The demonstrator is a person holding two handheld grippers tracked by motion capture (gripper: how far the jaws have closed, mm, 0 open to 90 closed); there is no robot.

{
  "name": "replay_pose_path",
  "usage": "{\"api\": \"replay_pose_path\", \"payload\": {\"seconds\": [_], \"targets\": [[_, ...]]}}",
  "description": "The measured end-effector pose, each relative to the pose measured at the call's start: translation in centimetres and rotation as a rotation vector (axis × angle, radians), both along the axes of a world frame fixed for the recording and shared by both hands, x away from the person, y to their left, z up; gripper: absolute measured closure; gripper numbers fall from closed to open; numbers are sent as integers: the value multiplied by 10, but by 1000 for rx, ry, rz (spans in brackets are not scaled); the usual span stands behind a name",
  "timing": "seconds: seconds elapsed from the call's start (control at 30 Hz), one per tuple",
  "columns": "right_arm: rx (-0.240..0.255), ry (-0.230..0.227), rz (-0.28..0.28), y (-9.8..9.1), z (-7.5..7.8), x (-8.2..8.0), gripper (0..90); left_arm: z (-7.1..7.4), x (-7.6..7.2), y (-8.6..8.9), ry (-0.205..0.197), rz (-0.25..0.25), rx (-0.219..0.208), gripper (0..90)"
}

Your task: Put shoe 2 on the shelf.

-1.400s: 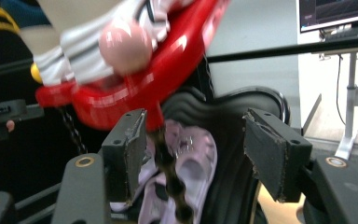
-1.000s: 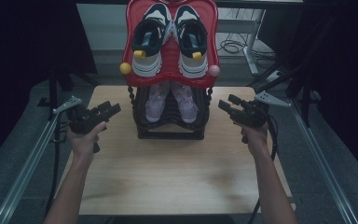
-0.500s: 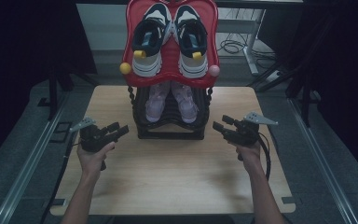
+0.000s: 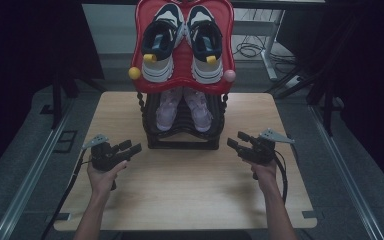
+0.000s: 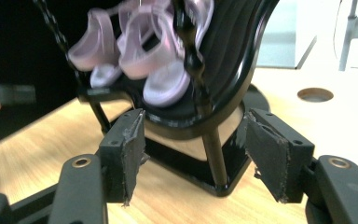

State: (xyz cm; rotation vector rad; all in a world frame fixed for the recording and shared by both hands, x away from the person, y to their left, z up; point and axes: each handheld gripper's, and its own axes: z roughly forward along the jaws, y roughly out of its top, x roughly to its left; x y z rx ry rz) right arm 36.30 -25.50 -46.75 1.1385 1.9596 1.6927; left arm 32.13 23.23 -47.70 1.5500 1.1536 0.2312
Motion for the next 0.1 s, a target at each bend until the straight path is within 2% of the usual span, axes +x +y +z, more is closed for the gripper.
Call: {"api": "replay_pose_path", "payload": {"seconds": [0.03, 0.1], "targets": [[12, 0, -2, -2, 1, -1, 367, 0, -1, 0, 1, 4, 0, 410], [6, 3, -7, -4, 2, -3, 358, -1, -2, -2, 5, 3, 6, 407]]}}
